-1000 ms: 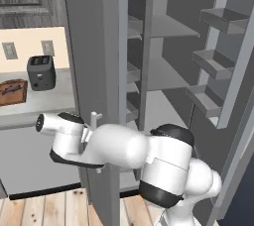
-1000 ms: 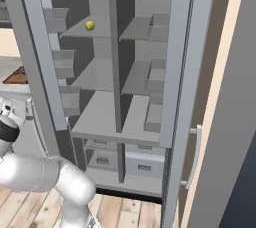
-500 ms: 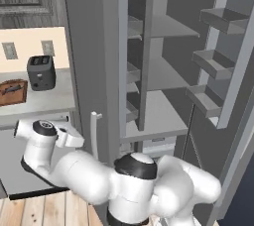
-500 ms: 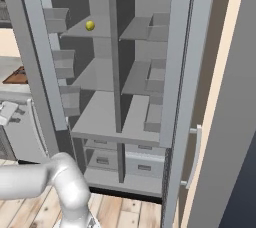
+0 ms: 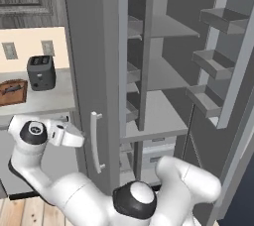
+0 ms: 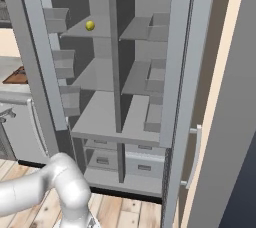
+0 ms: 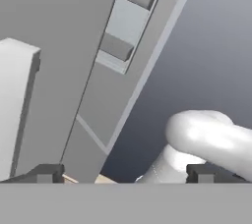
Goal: Retrieve a lemon from the fridge and place it on the cutting board with the fish.
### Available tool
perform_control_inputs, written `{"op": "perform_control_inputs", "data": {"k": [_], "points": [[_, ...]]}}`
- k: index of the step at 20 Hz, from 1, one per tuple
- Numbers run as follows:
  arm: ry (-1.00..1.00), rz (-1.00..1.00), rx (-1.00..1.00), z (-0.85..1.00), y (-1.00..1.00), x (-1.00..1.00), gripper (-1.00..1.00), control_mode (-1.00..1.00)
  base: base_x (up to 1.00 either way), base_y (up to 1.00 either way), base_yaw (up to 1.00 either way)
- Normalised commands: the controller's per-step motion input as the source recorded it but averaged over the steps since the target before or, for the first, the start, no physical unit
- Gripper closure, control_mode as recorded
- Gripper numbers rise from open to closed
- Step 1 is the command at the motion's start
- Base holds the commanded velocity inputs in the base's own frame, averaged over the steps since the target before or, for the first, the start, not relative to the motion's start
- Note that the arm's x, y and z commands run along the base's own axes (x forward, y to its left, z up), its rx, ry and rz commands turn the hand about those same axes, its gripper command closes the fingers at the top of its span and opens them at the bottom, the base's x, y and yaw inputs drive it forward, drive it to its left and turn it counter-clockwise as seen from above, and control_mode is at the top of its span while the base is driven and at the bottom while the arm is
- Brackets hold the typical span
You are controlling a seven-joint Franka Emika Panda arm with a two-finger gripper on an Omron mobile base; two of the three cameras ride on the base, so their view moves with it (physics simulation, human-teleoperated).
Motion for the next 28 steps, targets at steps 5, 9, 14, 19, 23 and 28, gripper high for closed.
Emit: {"op": "perform_control_inputs", "data": {"k": [5,9,14,19,23,28], "points": [[0.0,0.19,0.09,0.02,-0.85,-1.0,-1.0,-1.0,0.0,0.0,0.0],[-0.03,0.27,0.31,0.08,-0.97,-0.91,-1.0,-1.0,0.0,0.0,0.0],[-0.06,0.23,0.62,0.34,-1.0,-0.16,-1.0,-1.0,0.0,0.0,0.0],[0.08,0.07,0.62,0.47,-0.99,0.05,-1.0,-1.0,0.0,0.0,0.0],[0.11,0.0,0.53,0.11,-0.8,0.18,-1.0,-1.0,0.0,0.0,0.0],[0.18,0.0,0.53,0.0,-0.41,0.49,-1.0,-1.0,0.0,0.0,0.0]]}}
